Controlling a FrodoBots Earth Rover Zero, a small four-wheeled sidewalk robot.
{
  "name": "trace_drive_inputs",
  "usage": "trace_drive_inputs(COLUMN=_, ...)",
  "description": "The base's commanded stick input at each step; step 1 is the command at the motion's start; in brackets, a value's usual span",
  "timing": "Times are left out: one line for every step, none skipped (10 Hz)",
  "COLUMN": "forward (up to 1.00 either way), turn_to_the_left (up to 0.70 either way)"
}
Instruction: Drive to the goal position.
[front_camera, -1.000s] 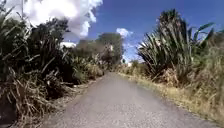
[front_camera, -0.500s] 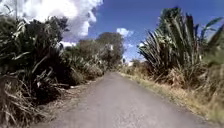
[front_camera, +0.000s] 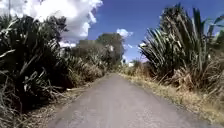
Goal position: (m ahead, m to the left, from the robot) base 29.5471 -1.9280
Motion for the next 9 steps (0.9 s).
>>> trace_drive_inputs(forward=0.70, turn_to_the_left=0.00)
trace_drive_inputs(forward=0.70, turn_to_the_left=0.00)
trace_drive_inputs(forward=0.70, turn_to_the_left=0.00)
trace_drive_inputs(forward=0.70, turn_to_the_left=0.00)
trace_drive_inputs(forward=0.70, turn_to_the_left=0.00)
trace_drive_inputs(forward=0.70, turn_to_the_left=0.00)
trace_drive_inputs(forward=0.70, turn_to_the_left=0.00)
trace_drive_inputs(forward=0.70, turn_to_the_left=0.00)
trace_drive_inputs(forward=0.70, turn_to_the_left=0.00)
